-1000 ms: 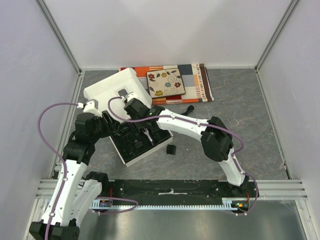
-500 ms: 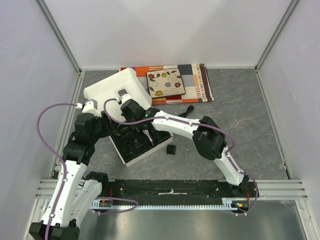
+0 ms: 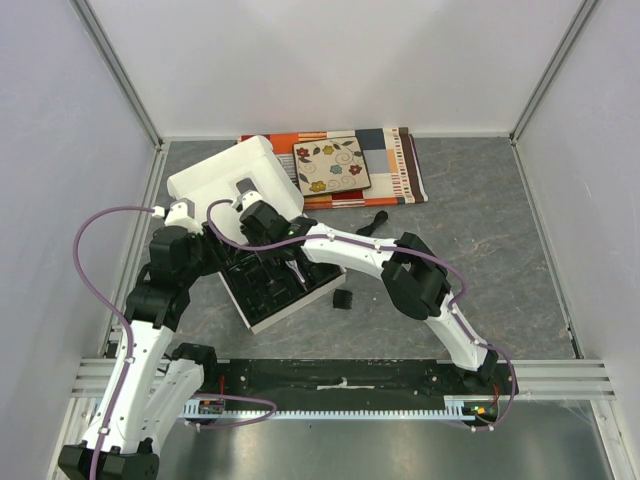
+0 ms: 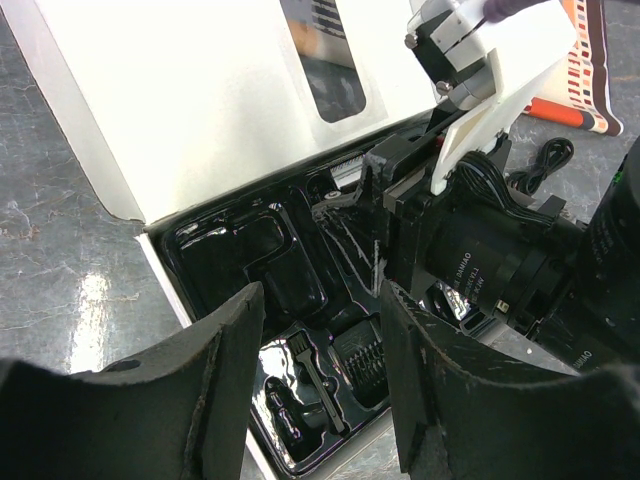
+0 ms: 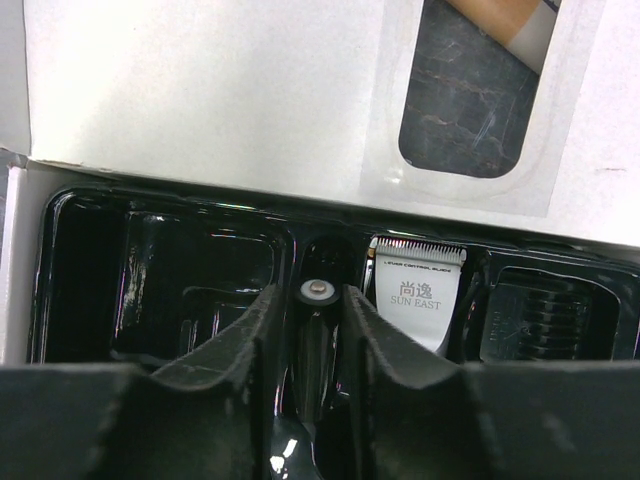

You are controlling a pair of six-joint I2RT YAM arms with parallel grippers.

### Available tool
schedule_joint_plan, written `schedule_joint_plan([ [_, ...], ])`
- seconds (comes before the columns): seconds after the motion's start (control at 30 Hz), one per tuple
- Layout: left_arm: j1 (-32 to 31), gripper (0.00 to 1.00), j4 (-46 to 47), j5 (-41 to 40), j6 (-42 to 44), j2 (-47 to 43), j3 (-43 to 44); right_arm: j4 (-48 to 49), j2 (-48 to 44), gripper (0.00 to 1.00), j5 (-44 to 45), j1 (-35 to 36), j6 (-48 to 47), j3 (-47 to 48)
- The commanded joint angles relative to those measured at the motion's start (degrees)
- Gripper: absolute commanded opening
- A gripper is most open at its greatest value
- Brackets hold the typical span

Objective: Sort the hair-cutting tools

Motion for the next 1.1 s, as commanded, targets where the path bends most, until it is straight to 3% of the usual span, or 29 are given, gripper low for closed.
schedule_joint_plan([
  [0.0, -0.1, 0.57, 1.0, -0.8, -1.2, -0.2, 0.5, 1.4, 0.5, 0.41, 0.2, 0.0, 0.6, 2.1],
  [0.03, -0.1, 0.57, 1.0, -0.8, -1.2, -0.2, 0.5, 1.5, 0.5, 0.48, 0.3, 0.0, 0.6, 2.1],
  [0.13, -0.1, 0.57, 1.0, -0.8, -1.3, -0.1, 0.5, 1.4, 0.3, 0.54, 0.5, 0.1, 0.6, 2.1],
  [0.4, -0.1, 0.57, 1.0, -0.7, -1.2, -0.1, 0.5, 1.5, -2.1, 0.56, 1.0, 0.3, 0.5, 1.8],
  [0.5, -0.1, 0.57, 1.0, -0.7, -1.3, 0.0, 0.6, 1.5, -3.8, 0.51, 2.3, 0.3, 0.3, 0.9],
  [0.7, -0.1, 0.57, 1.0, -0.7, -1.3, 0.2, 0.6, 1.7, -5.4, 0.13, 3.7, 0.6, 0.3, -0.5],
  [0.8, -0.1, 0.57, 1.0, -0.7, -1.2, 0.2, 0.6, 1.7, -5.4, 0.02, 3.1, 0.6, 0.6, -1.1],
  [1.07, -0.1, 0.57, 1.0, -0.7, -1.2, 0.4, 0.5, 1.7, -5.5, 0.00, 2.2, 0.9, 1.8, -3.3],
])
